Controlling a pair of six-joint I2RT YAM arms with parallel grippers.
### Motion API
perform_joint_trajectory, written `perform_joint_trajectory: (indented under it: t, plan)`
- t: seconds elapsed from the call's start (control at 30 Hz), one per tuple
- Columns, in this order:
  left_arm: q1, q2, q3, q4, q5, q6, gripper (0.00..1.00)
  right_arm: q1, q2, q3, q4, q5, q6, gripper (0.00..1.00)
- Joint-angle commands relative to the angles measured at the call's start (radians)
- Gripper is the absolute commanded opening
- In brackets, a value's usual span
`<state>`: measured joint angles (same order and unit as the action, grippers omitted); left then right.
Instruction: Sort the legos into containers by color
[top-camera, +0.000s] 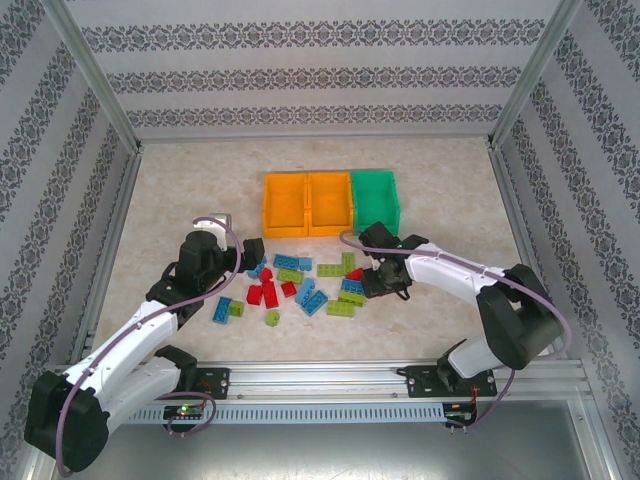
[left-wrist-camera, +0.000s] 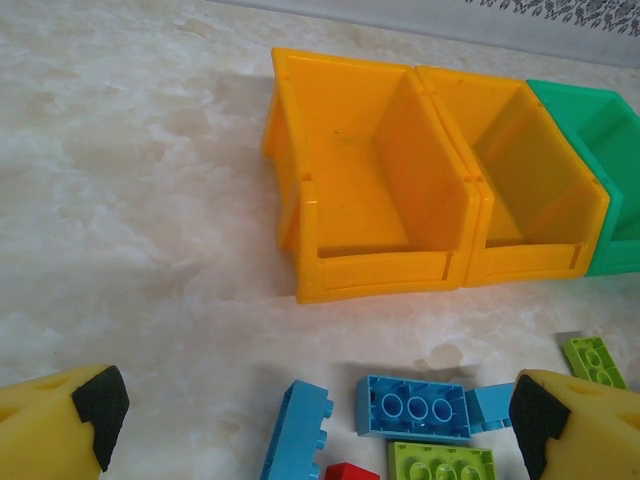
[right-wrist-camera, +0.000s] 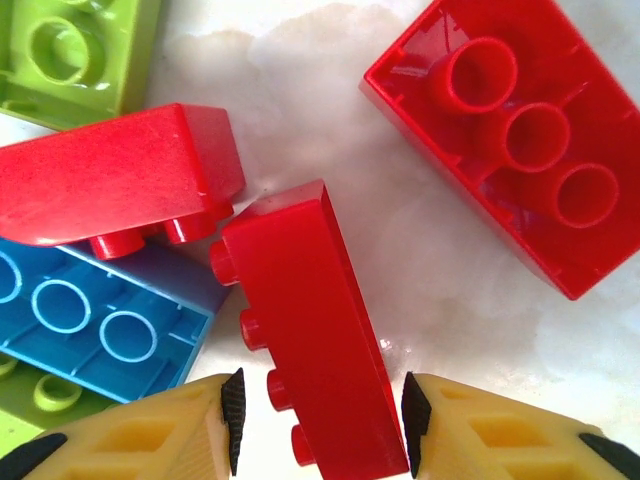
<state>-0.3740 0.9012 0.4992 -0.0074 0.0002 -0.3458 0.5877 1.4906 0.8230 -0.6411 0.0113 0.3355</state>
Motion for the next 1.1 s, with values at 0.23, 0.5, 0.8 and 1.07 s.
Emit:
perform_joint_trajectory:
  t: [0.23,0.5,0.8,1.07]
  plan:
    - [-0.016,-0.016,-0.021,0.046,0.003,-0.011,1.0,0.02,0.033,0.027,-0.029,0.02,0.015,0.37]
    - [-0.016,-0.015,-0.022,0.046,0.002,-0.01,1.0,0.023,-0.04,0.041,-0.053,0.047,0.009,0.22]
    - [-0.016,-0.015,-0.019,0.037,0.003,-0.009,1.0,-0.085,-0.153,0.129,-0.017,-0.016,-0.012,0.19]
    - [-0.016,-0.013,-0.012,0.018,0.004,-0.004,1.0,-0.232,-0.065,0.226,0.221,-0.111,-0.011,0.16]
